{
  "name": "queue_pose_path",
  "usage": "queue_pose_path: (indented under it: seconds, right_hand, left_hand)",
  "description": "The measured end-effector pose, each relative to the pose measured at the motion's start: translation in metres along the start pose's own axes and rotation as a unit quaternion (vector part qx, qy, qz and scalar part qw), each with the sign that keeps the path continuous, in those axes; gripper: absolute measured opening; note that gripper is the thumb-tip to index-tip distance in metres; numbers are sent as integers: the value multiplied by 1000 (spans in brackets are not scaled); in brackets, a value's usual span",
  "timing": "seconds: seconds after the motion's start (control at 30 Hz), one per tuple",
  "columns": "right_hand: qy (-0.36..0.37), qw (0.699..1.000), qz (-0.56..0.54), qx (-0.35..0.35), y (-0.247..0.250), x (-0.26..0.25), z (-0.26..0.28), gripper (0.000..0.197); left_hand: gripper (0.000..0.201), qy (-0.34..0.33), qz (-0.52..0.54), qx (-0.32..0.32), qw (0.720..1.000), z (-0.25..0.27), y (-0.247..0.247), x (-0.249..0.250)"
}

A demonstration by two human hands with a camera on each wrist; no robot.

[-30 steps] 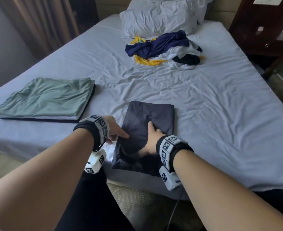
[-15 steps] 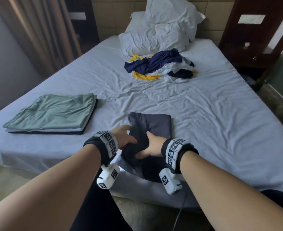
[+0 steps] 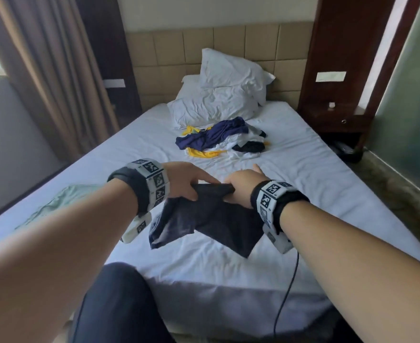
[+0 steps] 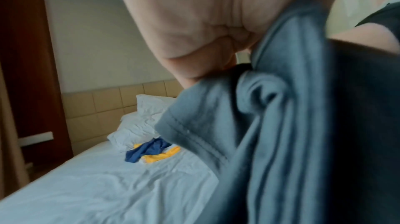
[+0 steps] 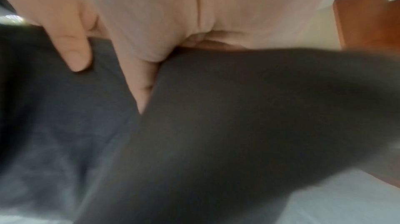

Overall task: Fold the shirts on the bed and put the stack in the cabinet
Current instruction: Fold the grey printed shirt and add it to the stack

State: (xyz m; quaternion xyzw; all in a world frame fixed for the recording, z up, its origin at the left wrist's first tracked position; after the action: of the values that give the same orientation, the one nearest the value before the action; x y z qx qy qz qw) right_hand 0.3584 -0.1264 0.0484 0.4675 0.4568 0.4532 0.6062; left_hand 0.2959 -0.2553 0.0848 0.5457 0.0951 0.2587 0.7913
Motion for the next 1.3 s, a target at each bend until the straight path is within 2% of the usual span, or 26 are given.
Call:
queue_pose_path:
  seconds: [0.07,0.17,0.27,0.37,0.43,0.47,0.57,0.6,0.67,0.73,0.77,0.8,0.83,0.87,0.9,0.93,1.0,1.03,1.07,1.13,1.2,1.3]
  right_hand:
    - [-22,999,-25,-5,5,15,8,18]
    - [-39,998,-31,24,13,36,18,18]
    - [-35,997,-69,21,11,50,26,26]
    - [-48,987,-153,-7,2,67,29,21]
    - [-51,964,-260,-21,-5,78,31,17]
    - [-56,943,-326,-29,-8,85,32,13]
    - [-85,852,-514,-49,-18,107,33,6]
    - [-93,829,-550,-45,-21,116,33,12]
    - [-119,798,-590,-18,-25,139,30,20]
    - [-169,767,-618,35,-27,165,25,8]
    - [-212,768,-601,63,-32,180,22,7]
    - [-260,798,-538,81,-37,197,22,13]
    - [-307,838,-445,72,-44,208,23,20]
    - [-340,860,-375,58,-57,220,22,26]
    - [-360,867,-342,30,-76,227,23,29]
    - [-376,852,-365,-14,-104,230,27,30]
    - [-398,783,-467,-103,-161,221,42,33]
    - [-401,761,-491,-139,-179,212,50,35]
    - [-403,757,-491,-153,-190,207,54,38]
    - [-397,771,-478,-141,-192,202,54,42]
    - [-385,796,-444,-145,-187,198,48,43]
    - [-374,838,-351,-186,-185,199,38,56]
  left_hand:
    - [63,35,-42,-8,998,8,1,-13]
    - [42,88,-93,1,992,15,-8,-34]
    - [20,107,-50,11,993,15,-20,-48]
    - [20,105,-38,7,994,10,-30,-52]
    - [24,101,-29,10,994,3,-32,-55]
    - [26,99,9,13,995,0,-31,-59]
    - [24,81,188,24,979,-15,-25,-68]
    - [24,77,236,47,968,-22,-20,-73]
    - [24,79,290,136,944,-41,-9,-80]
    - [30,102,316,250,910,-61,-11,-85]
    - [35,122,336,293,887,-70,-18,-91]
    - [37,157,357,314,866,-80,-33,-97]
    - [37,203,369,309,853,-89,-52,-105]
    - [38,245,373,274,852,-99,-76,-112]
    - [44,279,375,220,856,-108,-102,-117]
    - [54,305,379,168,858,-114,-127,-122]
    - [82,323,395,105,853,-123,-163,-127]
    - [97,322,411,94,847,-127,-174,-129]
    - [104,315,433,76,841,-131,-181,-127]
    - [95,304,465,8,831,-130,-188,-114]
    - [73,298,461,-61,834,-119,-189,-94]
    - [33,291,444,-76,844,-115,-193,-85]
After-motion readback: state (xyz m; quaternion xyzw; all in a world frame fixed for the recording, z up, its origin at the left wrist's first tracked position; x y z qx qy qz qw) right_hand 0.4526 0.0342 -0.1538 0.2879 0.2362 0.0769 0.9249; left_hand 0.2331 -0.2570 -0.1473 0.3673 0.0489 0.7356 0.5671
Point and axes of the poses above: each hand's wrist, its own z-axis away from the middle knuckle, its own y-axis out of the back of the hand, x = y × z, the point moved 7 cm from there along -z, towards the middle knuckle, and after that the axes turned 8 degrees about -x, right-handed, at the moved point
